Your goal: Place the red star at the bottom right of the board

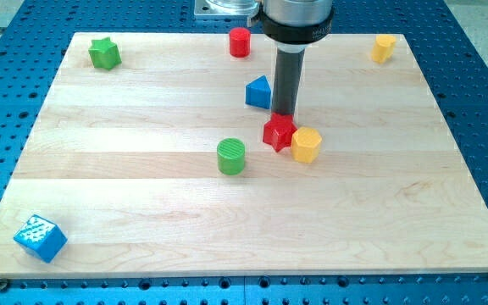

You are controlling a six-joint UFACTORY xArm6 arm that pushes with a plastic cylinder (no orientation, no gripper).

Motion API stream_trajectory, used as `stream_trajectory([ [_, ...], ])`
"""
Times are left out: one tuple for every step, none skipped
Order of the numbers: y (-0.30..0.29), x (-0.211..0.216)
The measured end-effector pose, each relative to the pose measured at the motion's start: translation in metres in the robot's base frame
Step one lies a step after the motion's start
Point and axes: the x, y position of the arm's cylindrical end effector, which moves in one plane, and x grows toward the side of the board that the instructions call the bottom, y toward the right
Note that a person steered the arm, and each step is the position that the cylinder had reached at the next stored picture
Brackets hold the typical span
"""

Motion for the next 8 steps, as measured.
stream_trajectory([
  [-0.003, 0.027],
  [-0.010, 0.059],
  [-0.015, 0.076],
  [-0.020, 0.085],
  [-0.044, 0.085],
  [-0.080, 0.090],
  [-0.072, 0.120],
  [-0.034, 0.128],
])
